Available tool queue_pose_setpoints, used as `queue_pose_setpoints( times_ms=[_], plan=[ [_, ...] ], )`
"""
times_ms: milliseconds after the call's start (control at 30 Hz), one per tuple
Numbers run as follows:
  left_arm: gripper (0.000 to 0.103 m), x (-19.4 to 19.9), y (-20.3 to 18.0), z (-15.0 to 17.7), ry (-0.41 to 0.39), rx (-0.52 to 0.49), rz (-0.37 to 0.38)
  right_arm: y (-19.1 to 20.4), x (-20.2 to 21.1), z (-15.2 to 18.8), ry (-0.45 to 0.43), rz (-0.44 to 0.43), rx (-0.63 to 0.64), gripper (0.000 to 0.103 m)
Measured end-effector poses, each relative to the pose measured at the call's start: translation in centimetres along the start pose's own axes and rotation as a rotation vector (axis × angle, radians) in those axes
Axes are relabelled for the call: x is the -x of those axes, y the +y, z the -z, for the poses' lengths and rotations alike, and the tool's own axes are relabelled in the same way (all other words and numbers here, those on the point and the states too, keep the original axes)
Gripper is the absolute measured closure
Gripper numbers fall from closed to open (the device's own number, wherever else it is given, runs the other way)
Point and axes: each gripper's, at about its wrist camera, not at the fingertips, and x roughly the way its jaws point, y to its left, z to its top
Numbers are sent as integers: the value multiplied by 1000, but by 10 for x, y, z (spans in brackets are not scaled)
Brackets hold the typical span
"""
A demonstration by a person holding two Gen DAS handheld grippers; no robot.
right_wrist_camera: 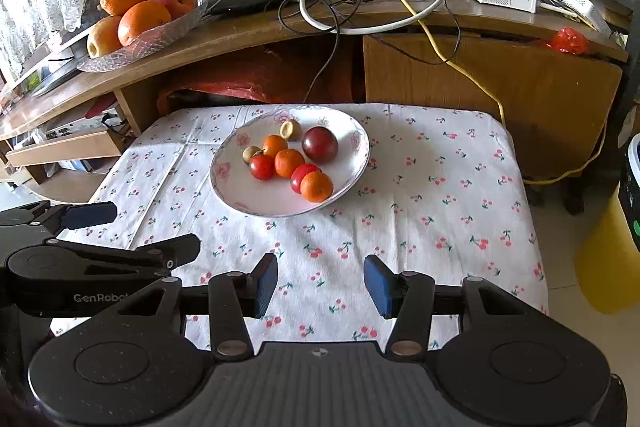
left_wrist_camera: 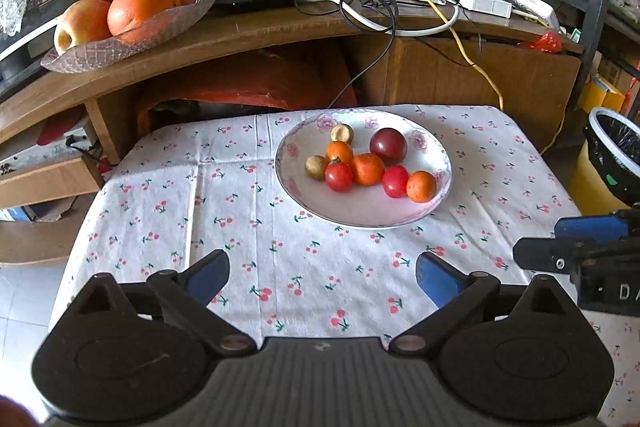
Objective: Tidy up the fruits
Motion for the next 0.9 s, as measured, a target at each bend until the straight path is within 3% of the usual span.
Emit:
queue_pose_setpoints(
  times_ms=[300,900],
  plan=[
    [0,15,-7,11,-13,-34,-46,2,14,14,6,-2,-32,56],
    [0,45,-21,27,-55,-56,-42,11,35,32,-4,-13,-46,56]
  ],
)
